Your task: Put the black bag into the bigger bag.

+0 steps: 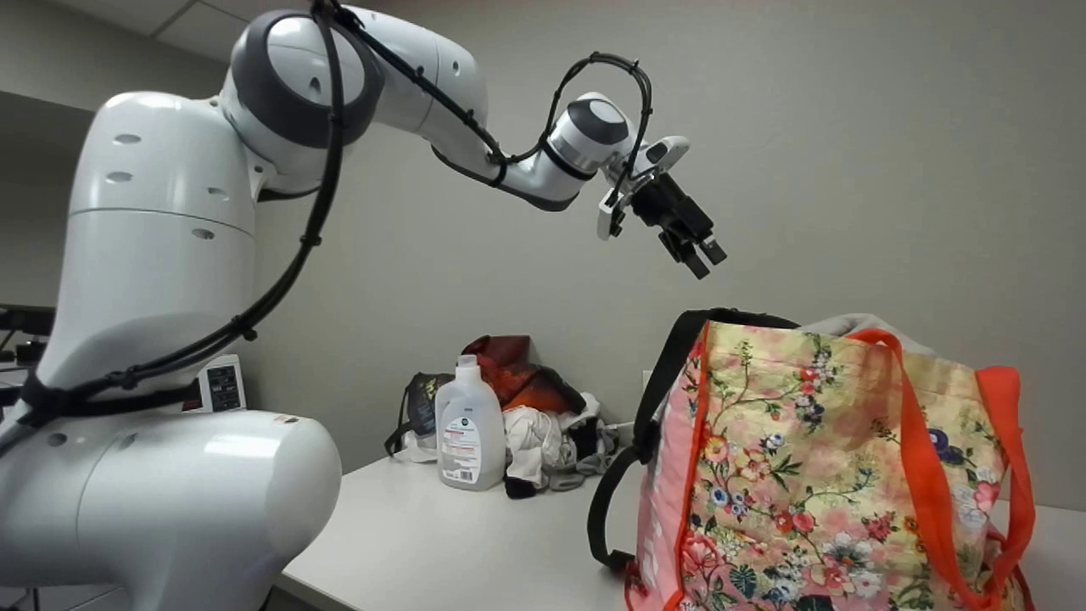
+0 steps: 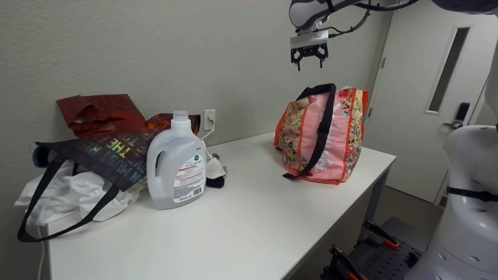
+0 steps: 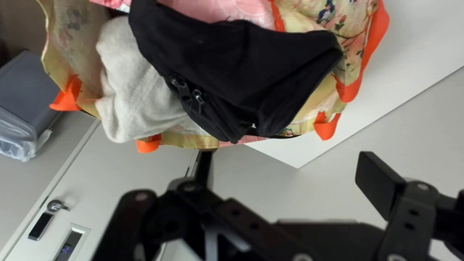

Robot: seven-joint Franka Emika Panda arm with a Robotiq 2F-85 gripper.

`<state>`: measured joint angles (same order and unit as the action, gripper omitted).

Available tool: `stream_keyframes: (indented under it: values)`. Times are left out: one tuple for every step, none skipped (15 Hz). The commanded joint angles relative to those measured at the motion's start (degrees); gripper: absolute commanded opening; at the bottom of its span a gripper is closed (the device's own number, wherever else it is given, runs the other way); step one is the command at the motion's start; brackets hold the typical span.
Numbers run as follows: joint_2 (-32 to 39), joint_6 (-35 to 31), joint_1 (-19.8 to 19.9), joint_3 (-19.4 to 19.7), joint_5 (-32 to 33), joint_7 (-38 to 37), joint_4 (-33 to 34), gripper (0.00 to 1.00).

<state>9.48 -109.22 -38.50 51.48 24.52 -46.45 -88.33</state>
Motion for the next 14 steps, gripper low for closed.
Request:
stream_keyframes:
  values:
    - [-0.5, 6.3, 12.2, -15.5, -0.2, 2.7, 6.6, 1.00]
    - [-0.4, 7.9, 15.7, -20.2, -0.1, 3.0, 8.4, 1.00]
    - [-0.1, 9.9, 19.0, -24.7, 0.0, 3.4, 10.5, 1.00]
    - [0.1, 11.5, 22.0, -28.6, 0.2, 3.7, 12.1, 1.00]
    - [0.4, 13.6, 24.4, -32.1, 0.2, 3.8, 13.9, 1.00]
    - [0.7, 15.4, 26.2, -34.6, 0.2, 4.4, 15.4, 1.00]
    - [0.9, 17.6, 27.7, -36.9, 0.3, 4.9, 16.9, 1.00]
    - [1.1, 19.6, 28.8, -38.7, 0.5, 5.1, 18.1, 1.00]
    - [1.2, 21.1, 25.7, -35.7, 0.0, 5.6, 18.6, 1.00]
    - [1.4, 22.7, 26.2, -36.5, 0.2, 6.3, 19.6, 1.00]
    - [1.4, 23.7, 25.8, -36.6, 0.3, 6.6, 20.0, 1.00]
    - [1.6, 24.8, 25.6, -36.5, 0.5, 7.1, 20.6, 1.00]
    - [1.5, 25.3, 25.4, -36.6, 0.6, 7.3, 20.7, 1.00]
    - [1.6, 26.0, 25.2, -36.7, 0.8, 7.8, 20.9, 1.00]
